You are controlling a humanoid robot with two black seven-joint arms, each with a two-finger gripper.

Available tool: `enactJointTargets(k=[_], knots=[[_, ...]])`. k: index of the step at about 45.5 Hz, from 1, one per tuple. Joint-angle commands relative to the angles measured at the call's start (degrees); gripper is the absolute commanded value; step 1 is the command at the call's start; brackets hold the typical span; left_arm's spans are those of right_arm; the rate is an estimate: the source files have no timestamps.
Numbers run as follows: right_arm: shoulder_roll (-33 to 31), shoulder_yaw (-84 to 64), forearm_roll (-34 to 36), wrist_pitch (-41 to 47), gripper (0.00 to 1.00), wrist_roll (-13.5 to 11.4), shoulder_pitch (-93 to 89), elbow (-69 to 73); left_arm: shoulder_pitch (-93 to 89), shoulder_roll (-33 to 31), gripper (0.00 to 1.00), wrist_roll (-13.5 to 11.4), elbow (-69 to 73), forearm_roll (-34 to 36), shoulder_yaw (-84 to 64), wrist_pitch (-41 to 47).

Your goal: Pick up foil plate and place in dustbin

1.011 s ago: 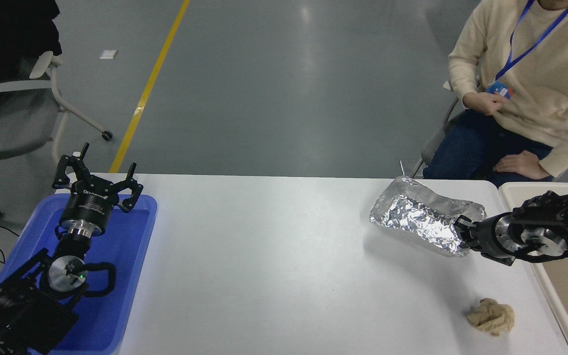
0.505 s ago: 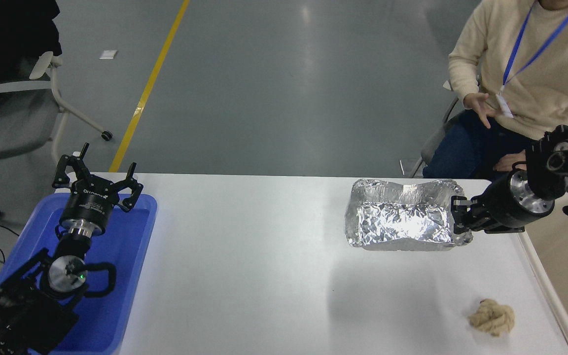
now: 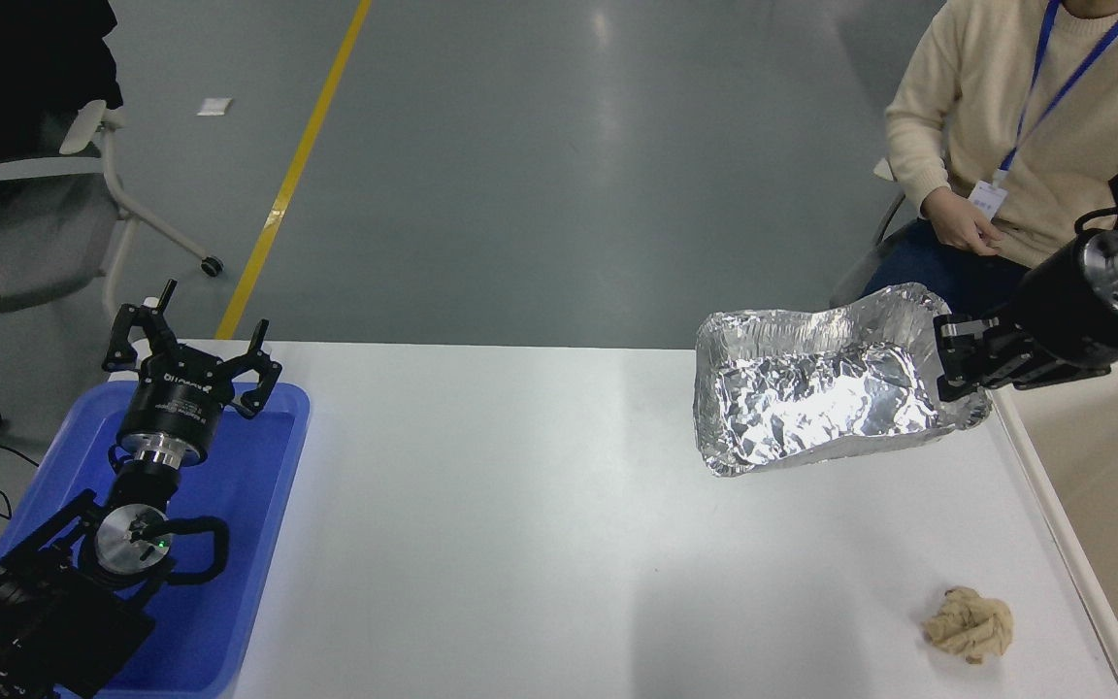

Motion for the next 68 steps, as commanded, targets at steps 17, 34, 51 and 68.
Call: enactJointTargets(k=[17, 34, 51, 68], knots=[[-1.11, -6.87, 0.79, 3.65, 0.0, 0.32, 15.94, 1.64, 0.0, 0.01, 1.0, -0.02, 0.0, 0.0, 0.0, 0.01], [-4.44, -23.56, 6.42, -2.5, 0.0, 0.32, 15.16, -1.6, 0.0, -0.07, 1.0, -0.02, 0.0, 0.0, 0.0, 0.01], [-18.51, -23.58, 6.42, -12.69, 0.0, 0.32, -5.83, -22.16, 0.0, 0.01, 1.0, -0.02, 0.0, 0.0, 0.0, 0.01], [-19.65, 3.56, 6.51, -26.06, 0.0, 0.32, -47.83, -42.02, 0.0, 0.01, 1.0, -0.02, 0.0, 0.0, 0.0, 0.01]])
